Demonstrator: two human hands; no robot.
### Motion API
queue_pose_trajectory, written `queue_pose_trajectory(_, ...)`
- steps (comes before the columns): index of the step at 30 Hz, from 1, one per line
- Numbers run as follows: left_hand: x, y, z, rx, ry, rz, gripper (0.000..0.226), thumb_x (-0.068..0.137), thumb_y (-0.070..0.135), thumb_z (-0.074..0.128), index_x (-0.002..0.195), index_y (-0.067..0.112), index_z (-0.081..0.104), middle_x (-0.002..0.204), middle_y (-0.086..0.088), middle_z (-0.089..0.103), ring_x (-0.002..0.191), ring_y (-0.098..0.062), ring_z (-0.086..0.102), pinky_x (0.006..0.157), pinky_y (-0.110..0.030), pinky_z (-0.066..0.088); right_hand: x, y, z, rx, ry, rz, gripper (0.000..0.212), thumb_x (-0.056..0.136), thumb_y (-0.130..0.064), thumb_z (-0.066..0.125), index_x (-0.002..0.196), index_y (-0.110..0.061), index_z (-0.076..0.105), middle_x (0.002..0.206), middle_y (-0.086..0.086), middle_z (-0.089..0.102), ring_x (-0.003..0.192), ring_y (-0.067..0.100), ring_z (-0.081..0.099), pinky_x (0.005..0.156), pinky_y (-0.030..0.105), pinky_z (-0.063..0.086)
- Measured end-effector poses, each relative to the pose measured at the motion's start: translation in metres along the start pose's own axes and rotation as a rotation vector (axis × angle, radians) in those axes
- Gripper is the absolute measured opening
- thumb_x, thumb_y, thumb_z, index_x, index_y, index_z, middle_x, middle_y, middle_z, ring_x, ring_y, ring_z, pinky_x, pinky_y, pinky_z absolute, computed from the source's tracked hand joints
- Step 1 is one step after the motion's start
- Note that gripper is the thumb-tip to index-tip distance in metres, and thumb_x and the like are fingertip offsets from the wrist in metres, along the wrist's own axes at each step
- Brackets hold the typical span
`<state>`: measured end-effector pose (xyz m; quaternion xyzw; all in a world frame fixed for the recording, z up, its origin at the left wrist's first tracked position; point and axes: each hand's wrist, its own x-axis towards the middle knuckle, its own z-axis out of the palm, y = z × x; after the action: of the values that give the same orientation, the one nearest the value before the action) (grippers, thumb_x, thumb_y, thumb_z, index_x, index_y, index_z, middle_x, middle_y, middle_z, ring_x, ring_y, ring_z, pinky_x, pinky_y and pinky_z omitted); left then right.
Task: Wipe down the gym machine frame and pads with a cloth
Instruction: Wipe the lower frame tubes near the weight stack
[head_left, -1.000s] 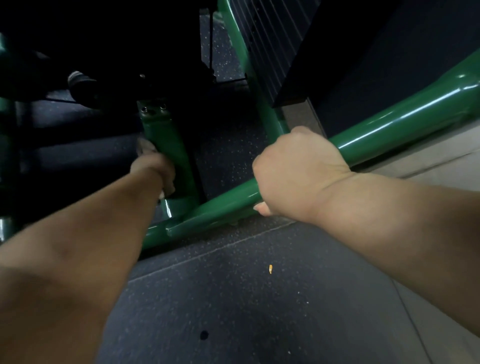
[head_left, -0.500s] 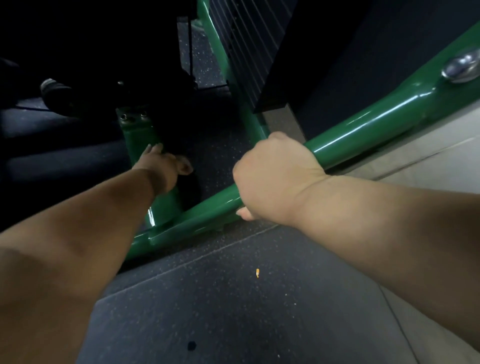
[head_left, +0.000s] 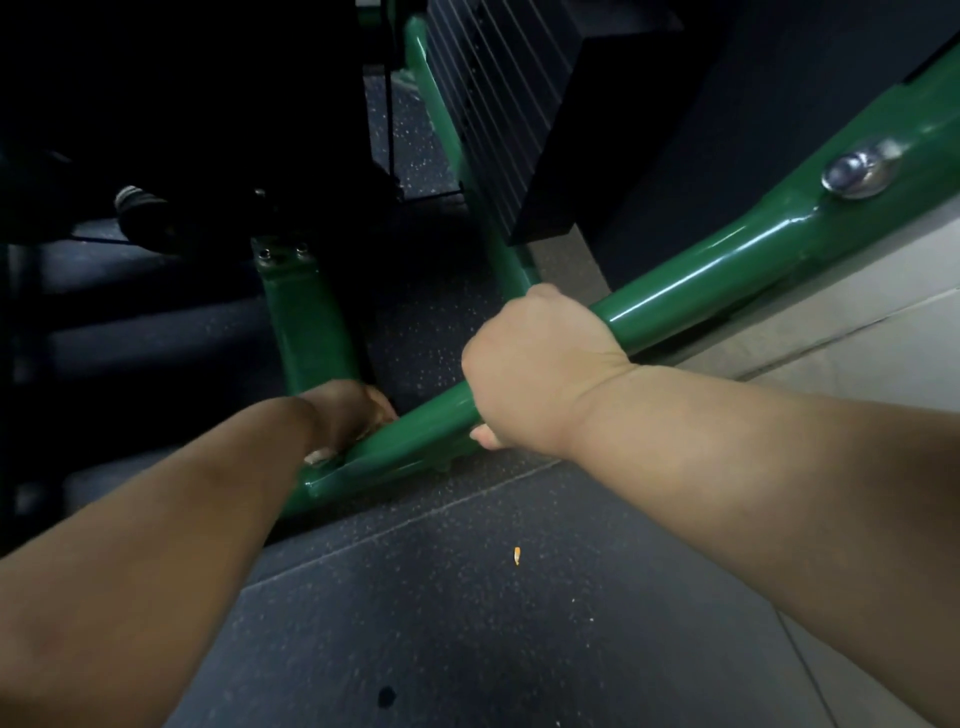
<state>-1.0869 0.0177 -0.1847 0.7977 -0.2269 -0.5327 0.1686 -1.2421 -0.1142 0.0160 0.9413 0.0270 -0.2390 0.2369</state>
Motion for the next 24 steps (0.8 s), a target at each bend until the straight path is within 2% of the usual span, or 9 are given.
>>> queue_pose_trajectory(2,-0.014,0.007,-0.003,-0.127,-0.022,-0.026,0.044,0.090,-0.009,0.052,0.082,0.020,0.084,0.091,-0.003,0.081,0.092,-0.025,0.074,0.073,-0.024,0.056,0.001,-0.001,0.001,0.002,0.019,0.005,0.044,0.093,-0.067,0.057,0.090,-0.023,0.061,0.077,-0.002,0.056,0.069,0.024,0.055,0.071,0.038,0.038)
queue_pose_trajectory(4,-0.030,0.017,-0.004,-0.211,-0.053,-0.021,0.047,0.093,-0.006,0.049,0.085,0.023,0.086,0.092,-0.005,0.081,0.093,-0.029,0.076,0.078,-0.030,0.063,0.000,-0.002,0.001,0.000,0.040,0.012,0.045,0.092,-0.068,0.057,0.087,-0.023,0.060,0.076,-0.002,0.055,0.067,0.023,0.054,0.070,0.038,0.038)
queue_pose_trajectory(6,-0.046,0.032,-0.002,-0.291,-0.085,0.011,0.042,0.100,0.005,0.050,0.091,0.026,0.086,0.095,-0.011,0.081,0.096,-0.037,0.077,0.088,-0.049,0.064,-0.001,-0.002,0.001,0.005,0.059,0.018,0.049,0.092,-0.069,0.057,0.078,-0.021,0.053,0.072,-0.002,0.051,0.061,0.020,0.047,0.068,0.038,0.036)
queue_pose_trajectory(8,-0.060,0.044,0.002,-0.255,-0.047,0.038,0.041,0.104,0.010,0.050,0.090,0.025,0.086,0.088,-0.009,0.081,0.074,-0.026,0.078,0.066,-0.036,0.064,-0.003,-0.002,0.000,0.014,0.076,0.023,0.054,0.092,-0.068,0.058,0.074,-0.019,0.046,0.069,-0.002,0.048,0.058,0.019,0.042,0.067,0.037,0.034)
queue_pose_trajectory(9,-0.066,0.048,0.004,-0.230,-0.006,0.039,0.042,0.105,0.010,0.049,0.089,0.025,0.085,0.081,-0.006,0.079,0.056,-0.019,0.071,0.051,-0.027,0.055,-0.004,-0.002,0.000,0.018,0.083,0.027,0.055,0.092,-0.069,0.058,0.073,-0.018,0.045,0.069,-0.002,0.047,0.057,0.019,0.041,0.068,0.038,0.035)
queue_pose_trajectory(11,-0.076,0.051,0.003,-0.233,0.077,0.032,0.042,0.109,0.012,0.045,0.097,0.025,0.083,0.068,-0.001,0.072,0.040,-0.013,0.054,0.040,-0.020,0.039,-0.004,-0.002,0.000,0.020,0.093,0.032,0.056,0.091,-0.070,0.058,0.074,-0.018,0.047,0.069,-0.001,0.049,0.058,0.020,0.042,0.070,0.038,0.035)
queue_pose_trajectory(15,-0.097,0.052,0.004,-0.368,0.190,0.079,0.031,0.111,0.010,0.045,0.112,0.015,0.076,0.059,0.001,0.063,0.038,-0.007,0.049,0.039,-0.017,0.037,-0.008,-0.001,0.005,0.008,0.110,0.029,0.052,0.089,-0.074,0.059,0.090,-0.022,0.062,0.075,-0.004,0.060,0.066,0.021,0.055,0.070,0.039,0.036)
queue_pose_trajectory(18,-0.106,0.053,0.008,-0.535,0.221,0.088,0.028,0.111,0.013,0.046,0.117,0.017,0.073,0.042,0.004,0.050,0.028,-0.008,0.034,0.031,-0.017,0.027,-0.011,0.001,0.009,-0.035,0.234,0.004,0.062,0.085,-0.075,0.063,0.107,-0.017,0.058,0.093,0.000,0.065,0.083,0.025,0.060,0.071,0.040,0.031)
queue_pose_trajectory(24,-0.116,0.067,0.011,-0.812,0.304,0.101,0.039,0.111,0.016,0.036,0.122,0.014,0.074,0.068,-0.006,0.063,0.051,-0.017,0.050,0.051,-0.028,0.043,-0.017,0.004,0.013,-0.142,0.399,-0.093,0.079,0.079,-0.075,0.070,0.125,-0.013,0.053,0.109,0.006,0.061,0.094,0.027,0.056,0.073,0.041,0.034)
